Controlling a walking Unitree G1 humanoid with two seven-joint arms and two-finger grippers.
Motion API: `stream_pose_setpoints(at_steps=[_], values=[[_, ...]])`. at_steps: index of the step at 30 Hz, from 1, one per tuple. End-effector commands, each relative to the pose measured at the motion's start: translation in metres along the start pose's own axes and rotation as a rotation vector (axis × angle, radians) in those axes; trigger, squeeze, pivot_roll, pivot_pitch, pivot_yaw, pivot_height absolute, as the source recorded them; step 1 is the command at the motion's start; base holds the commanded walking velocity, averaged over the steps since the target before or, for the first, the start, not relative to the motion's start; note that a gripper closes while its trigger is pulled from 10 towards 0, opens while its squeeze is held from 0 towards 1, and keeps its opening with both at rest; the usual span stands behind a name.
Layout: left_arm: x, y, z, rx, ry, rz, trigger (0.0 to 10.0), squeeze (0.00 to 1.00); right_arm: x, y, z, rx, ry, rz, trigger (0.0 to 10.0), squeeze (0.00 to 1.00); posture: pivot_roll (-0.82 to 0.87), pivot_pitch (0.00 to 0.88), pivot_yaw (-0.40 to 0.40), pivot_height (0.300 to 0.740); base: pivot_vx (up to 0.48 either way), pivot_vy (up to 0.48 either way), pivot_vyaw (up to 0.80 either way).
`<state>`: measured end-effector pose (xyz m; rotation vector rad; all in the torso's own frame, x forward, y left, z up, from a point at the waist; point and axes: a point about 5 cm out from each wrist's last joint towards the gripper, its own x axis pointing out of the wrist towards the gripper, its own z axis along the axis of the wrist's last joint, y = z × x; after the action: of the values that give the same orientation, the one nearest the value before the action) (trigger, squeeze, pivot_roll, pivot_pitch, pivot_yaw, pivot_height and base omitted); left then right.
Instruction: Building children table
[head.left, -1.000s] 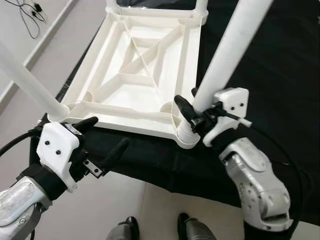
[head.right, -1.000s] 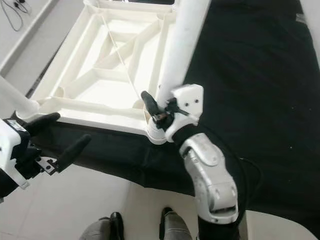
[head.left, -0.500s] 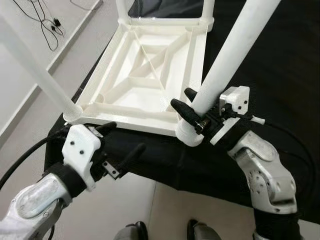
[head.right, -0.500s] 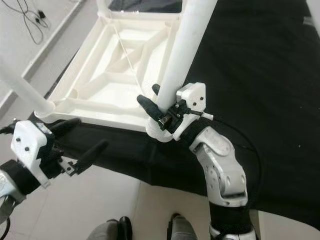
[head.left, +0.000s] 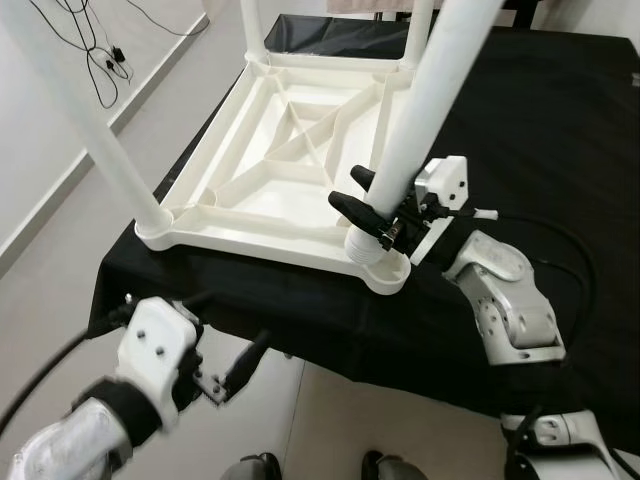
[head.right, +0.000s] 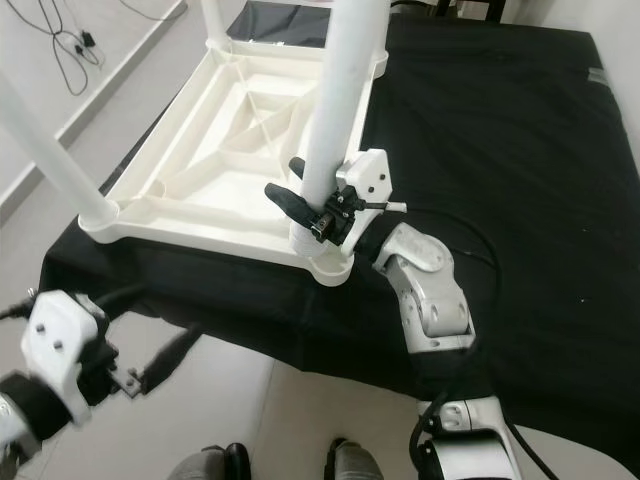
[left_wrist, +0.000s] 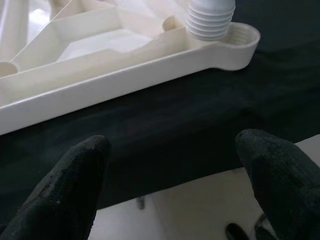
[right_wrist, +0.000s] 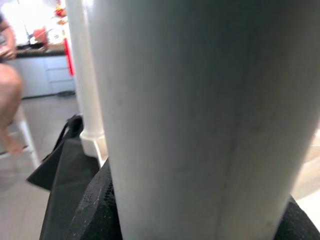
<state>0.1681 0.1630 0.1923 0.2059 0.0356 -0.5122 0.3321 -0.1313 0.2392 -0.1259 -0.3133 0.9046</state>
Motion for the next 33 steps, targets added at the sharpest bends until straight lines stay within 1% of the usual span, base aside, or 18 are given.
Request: stream_pose_setpoints(at_steps=[1,2,4,6,9,10,11,13,14,17,19,21,22,24,27,29,32,33], values=[[-0.002,-0.003,-0.003,0.006,0.013,-0.009,10.0,0.0,0.002,0.001,0.002,-0.028,-0.005,0.032,10.0,0.0,0.07,0.256,0.001,0.74,0.0,0.0,0.0],[-0.002,-0.007,-0.005,-0.002,0.023,-0.015,10.0,0.0,0.001,-0.001,0.003,-0.036,-0.004,0.051,10.0,0.0,0.06,0.295,0.038,0.74,0.0,0.0,0.0],[0.0,-0.015,-0.007,0.01,0.029,-0.038,10.0,0.0,-0.004,-0.004,0.009,-0.039,-0.008,0.099,10.0,0.0,0.07,0.316,0.047,0.74,0.0,0.0,0.0],[0.001,-0.017,-0.007,0.015,0.029,-0.041,10.0,0.0,-0.006,-0.005,0.011,-0.036,-0.013,0.12,10.0,0.0,0.07,0.32,0.049,0.74,0.0,0.0,0.0],[0.0,-0.014,-0.006,0.044,0.017,-0.037,10.0,0.0,-0.011,-0.006,0.014,-0.029,-0.018,0.163,10.0,0.0,0.07,0.334,0.063,0.74,0.0,0.0,0.0],[-0.002,-0.012,-0.007,0.064,0.017,-0.027,10.0,0.0,-0.015,-0.009,0.014,-0.028,-0.014,0.188,10.0,0.0,0.07,0.347,0.069,0.74,0.0,0.0,0.0],[-0.002,-0.012,-0.007,0.064,0.017,-0.027,10.0,0.0,-0.015,-0.009,0.014,-0.028,-0.014,0.188,10.0,0.0,0.07,0.347,0.069,0.74,0.0,0.0,0.0],[-0.006,-0.009,-0.011,0.094,0.035,-0.02,10.0,0.0,-0.022,-0.013,0.015,-0.034,-0.005,0.222,10.0,0.0,0.07,0.355,0.077,0.74,0.0,0.0,0.0],[-0.008,-0.009,-0.013,0.083,0.044,-0.021,10.0,0.0,-0.026,-0.016,0.016,-0.038,-0.001,0.232,10.0,0.0,0.07,0.36,0.083,0.74,0.0,0.0,0.0],[-0.011,-0.009,-0.015,0.064,0.05,-0.026,10.0,0.0,-0.031,-0.019,0.018,-0.042,0.002,0.251,10.0,0.0,0.06,0.366,0.091,0.74,0.0,0.0,0.0],[-0.011,-0.009,-0.015,0.064,0.05,-0.026,10.0,0.0,-0.031,-0.019,0.018,-0.042,0.002,0.251,10.0,0.0,0.06,0.366,0.091,0.74,0.0,0.0,0.0],[-0.011,-0.01,-0.014,0.047,0.036,-0.048,10.0,0.0,-0.039,-0.019,0.021,-0.032,0.011,0.306,10.0,0.0,0.06,0.373,0.092,0.74,0.0,0.0,0.0],[-0.011,-0.01,-0.014,0.047,0.036,-0.048,10.0,0.0,-0.039,-0.019,0.021,-0.032,0.011,0.306,10.0,0.0,0.06,0.373,0.092,0.74,0.0,0.0,0.0],[-0.012,-0.013,-0.013,0.02,0.022,-0.076,10.0,0.0,-0.045,-0.019,0.022,-0.025,0.027,0.363,10.0,0.0,0.06,0.382,0.092,0.74,0.0,0.0,0.0],[-0.012,-0.015,-0.012,0.013,0.017,-0.084,10.0,0.0,-0.047,-0.019,0.022,-0.024,0.032,0.38,10.0,0.0,0.06,0.382,0.092,0.74,0.0,0.0,0.0],[-0.015,-0.018,-0.013,0.005,0.015,-0.112,10.0,0.0,-0.05,-0.016,0.021,-0.008,0.061,0.464,10.0,0.0,0.06,0.39,0.088,0.74,0.0,0.0,0.0],[-0.015,-0.018,-0.013,0.005,0.015,-0.112,10.0,0.0,-0.05,-0.016,0.021,-0.008,0.061,0.464,10.0,0.0,0.06,0.39,0.088,0.74,0.0,0.0,0.0],[-0.016,-0.02,-0.013,-0.006,0.016,-0.122,10.0,0.0,-0.051,-0.016,0.021,-0.005,0.079,0.505,10.0,0.0,0.06,0.396,0.085,0.74,0.0,0.0,0.0]])
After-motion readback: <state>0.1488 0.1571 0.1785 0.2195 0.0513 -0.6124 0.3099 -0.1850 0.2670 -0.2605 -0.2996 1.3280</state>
